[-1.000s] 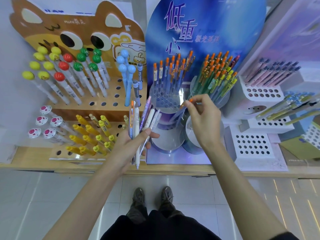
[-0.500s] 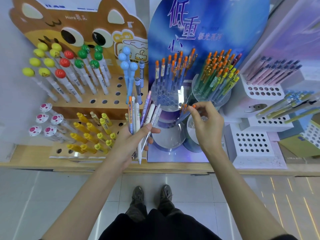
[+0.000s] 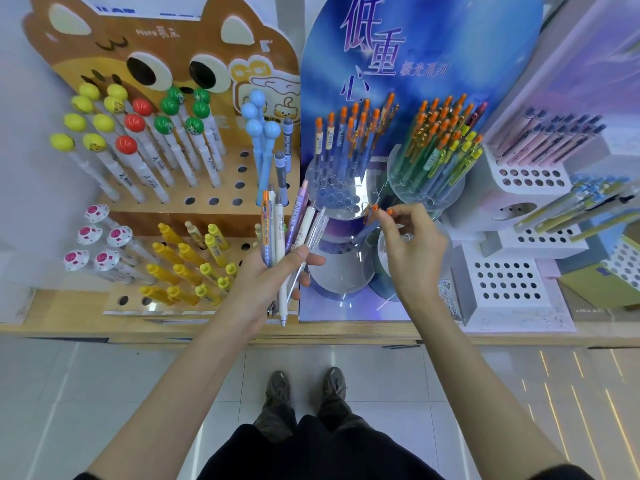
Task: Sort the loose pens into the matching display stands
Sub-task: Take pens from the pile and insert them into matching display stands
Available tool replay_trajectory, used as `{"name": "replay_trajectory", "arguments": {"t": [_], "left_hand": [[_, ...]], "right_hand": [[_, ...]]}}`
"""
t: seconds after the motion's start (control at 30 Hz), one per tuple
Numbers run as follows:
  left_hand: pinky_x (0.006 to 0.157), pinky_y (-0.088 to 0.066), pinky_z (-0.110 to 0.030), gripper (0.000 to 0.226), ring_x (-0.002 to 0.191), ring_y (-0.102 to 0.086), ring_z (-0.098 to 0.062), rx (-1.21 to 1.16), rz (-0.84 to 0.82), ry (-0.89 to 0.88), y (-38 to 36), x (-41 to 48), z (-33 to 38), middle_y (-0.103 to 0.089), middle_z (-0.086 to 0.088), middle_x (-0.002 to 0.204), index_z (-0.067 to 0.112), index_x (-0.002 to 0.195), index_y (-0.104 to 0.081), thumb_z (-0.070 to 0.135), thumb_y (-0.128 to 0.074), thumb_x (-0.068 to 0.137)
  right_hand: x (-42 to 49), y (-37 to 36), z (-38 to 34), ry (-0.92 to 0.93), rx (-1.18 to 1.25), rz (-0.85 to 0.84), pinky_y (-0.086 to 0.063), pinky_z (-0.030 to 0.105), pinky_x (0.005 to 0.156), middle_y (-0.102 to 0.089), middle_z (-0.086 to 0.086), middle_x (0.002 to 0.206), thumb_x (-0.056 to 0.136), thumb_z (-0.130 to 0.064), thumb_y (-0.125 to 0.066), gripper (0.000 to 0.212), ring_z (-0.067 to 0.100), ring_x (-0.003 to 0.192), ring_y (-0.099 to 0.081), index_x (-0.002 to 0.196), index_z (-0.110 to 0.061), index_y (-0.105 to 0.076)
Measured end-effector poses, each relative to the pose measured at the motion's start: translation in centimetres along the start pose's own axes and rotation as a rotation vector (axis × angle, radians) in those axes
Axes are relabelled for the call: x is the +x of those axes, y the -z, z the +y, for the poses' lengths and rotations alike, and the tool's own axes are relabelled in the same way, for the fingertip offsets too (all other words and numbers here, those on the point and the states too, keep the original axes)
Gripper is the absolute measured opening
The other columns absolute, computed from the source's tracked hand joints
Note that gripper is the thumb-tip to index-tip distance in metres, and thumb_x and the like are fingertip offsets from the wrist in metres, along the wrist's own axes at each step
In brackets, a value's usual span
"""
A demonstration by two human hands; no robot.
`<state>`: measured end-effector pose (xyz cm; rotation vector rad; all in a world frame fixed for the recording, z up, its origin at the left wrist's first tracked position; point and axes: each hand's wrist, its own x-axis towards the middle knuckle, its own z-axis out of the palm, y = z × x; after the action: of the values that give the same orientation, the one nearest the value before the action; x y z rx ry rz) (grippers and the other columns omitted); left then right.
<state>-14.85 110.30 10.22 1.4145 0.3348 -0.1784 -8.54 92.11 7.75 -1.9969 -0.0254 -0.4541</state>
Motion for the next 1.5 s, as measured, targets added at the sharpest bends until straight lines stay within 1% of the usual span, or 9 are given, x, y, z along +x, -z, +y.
{"name": "replay_trajectory", "arguments": {"t": [0.33, 0.57, 0.77, 0.93, 1.07, 1.2, 1.33, 1.4, 1.5], "left_hand": [[0.047, -0.049, -0.022, 0.020, 0.056, -0.058, -0.009, -0.027, -0.015, 0.007, 0.2, 0.1, 0.1, -0.075, -0.003, 0.084, 0.026, 0.111, -0.056, 0.016, -0.056, 0.093], [0.048, -0.050, -0.022, 0.019, 0.057, -0.059, -0.008, -0.015, -0.032, 0.008, 0.6, 0.2, 0.2, -0.075, -0.001, 0.083, 0.027, 0.109, -0.056, 0.017, -0.056, 0.093], [0.048, -0.050, -0.022, 0.019, 0.058, -0.060, -0.008, -0.022, -0.056, 0.010, 0.6, 0.3, 0.3, -0.075, 0.000, 0.082, 0.028, 0.108, -0.056, 0.017, -0.056, 0.092], [0.047, -0.049, -0.022, 0.025, 0.058, -0.060, -0.010, -0.055, -0.083, 0.039, 0.8, 0.4, 0.4, -0.075, -0.003, 0.085, 0.023, 0.110, -0.057, 0.021, -0.059, 0.086], [0.047, -0.049, -0.024, 0.034, 0.058, -0.059, -0.012, -0.066, -0.112, 0.053, 1.1, 0.5, 0.4, -0.075, -0.008, 0.090, 0.023, 0.112, -0.059, 0.030, -0.061, 0.079], [0.048, -0.049, -0.025, 0.038, 0.057, -0.058, -0.013, -0.067, -0.148, 0.076, 1.0, 0.5, 0.3, -0.074, -0.013, 0.093, 0.021, 0.115, -0.058, 0.031, -0.061, 0.078], [0.047, -0.047, -0.025, 0.028, 0.055, -0.056, -0.012, -0.022, -0.197, 0.109, 0.9, 0.6, 0.6, -0.073, -0.009, 0.086, 0.020, 0.112, -0.058, 0.026, -0.060, 0.085], [0.050, -0.048, -0.025, 0.022, 0.058, -0.057, -0.013, 0.068, -0.231, 0.107, 0.9, 0.6, 0.7, -0.074, -0.007, 0.085, 0.015, 0.113, -0.057, 0.019, -0.058, 0.091], [0.058, -0.051, -0.030, 0.022, 0.066, -0.061, -0.015, 0.181, -0.286, 0.116, 0.6, 0.7, 0.7, -0.074, -0.005, 0.087, 0.011, 0.112, -0.058, 0.020, -0.060, 0.092]], "right_hand": [[-1.1, -1.1, 0.5, 0.103, -0.115, -0.029, -0.038, 0.005, 0.067, -0.058, -0.005, 0.079, 0.085, -0.012, -0.067, 0.010, -0.001, 0.070, -0.050, 0.084, -0.003, -0.064], [-1.3, -2.3, 1.4, 0.041, -0.177, -0.005, -0.042, 0.023, 0.062, -0.059, 0.006, 0.083, 0.083, -0.019, -0.067, 0.014, 0.013, 0.069, -0.054, 0.082, -0.005, -0.066], [-0.4, -4.4, 0.7, 0.029, -0.376, 0.025, -0.030, 0.028, 0.053, -0.041, -0.009, 0.062, 0.087, -0.027, -0.066, 0.020, 0.020, 0.061, -0.048, 0.078, -0.010, -0.059], [-0.2, -4.8, 0.8, 0.030, -0.479, 0.043, -0.031, 0.028, 0.050, -0.058, 0.004, 0.062, 0.089, -0.034, -0.062, 0.025, 0.026, 0.063, -0.057, 0.082, -0.010, -0.061], [-0.1, -3.8, 0.8, -0.086, -0.442, -0.034, -0.033, 0.030, 0.057, -0.065, 0.004, 0.076, 0.093, -0.033, -0.058, 0.024, 0.029, 0.075, -0.061, 0.093, -0.009, -0.060], [0.0, -3.3, -0.1, -0.112, -0.476, -0.121, -0.035, 0.032, 0.057, -0.053, -0.004, 0.070, 0.093, -0.036, -0.057, 0.027, 0.029, 0.072, -0.060, 0.102, -0.011, -0.054], [-0.4, -2.0, -4.3, 0.069, -0.153, -0.052, -0.038, 0.024, 0.067, -0.050, -0.007, 0.083, 0.088, -0.038, -0.063, 0.037, 0.016, 0.081, -0.051, 0.114, -0.014, -0.055], [0.1, -1.7, -6.4, 0.185, -0.097, -0.191, -0.035, 0.020, 0.087, -0.048, -0.003, 0.106, 0.085, -0.042, -0.062, 0.037, 0.015, 0.103, -0.043, 0.111, -0.016, -0.063], [1.0, -2.2, -7.7, 0.039, -0.064, -0.572, -0.023, 0.017, 0.100, -0.045, -0.008, 0.126, 0.081, -0.037, -0.072, 0.026, 0.010, 0.124, -0.027, 0.103, -0.024, -0.069]]}}
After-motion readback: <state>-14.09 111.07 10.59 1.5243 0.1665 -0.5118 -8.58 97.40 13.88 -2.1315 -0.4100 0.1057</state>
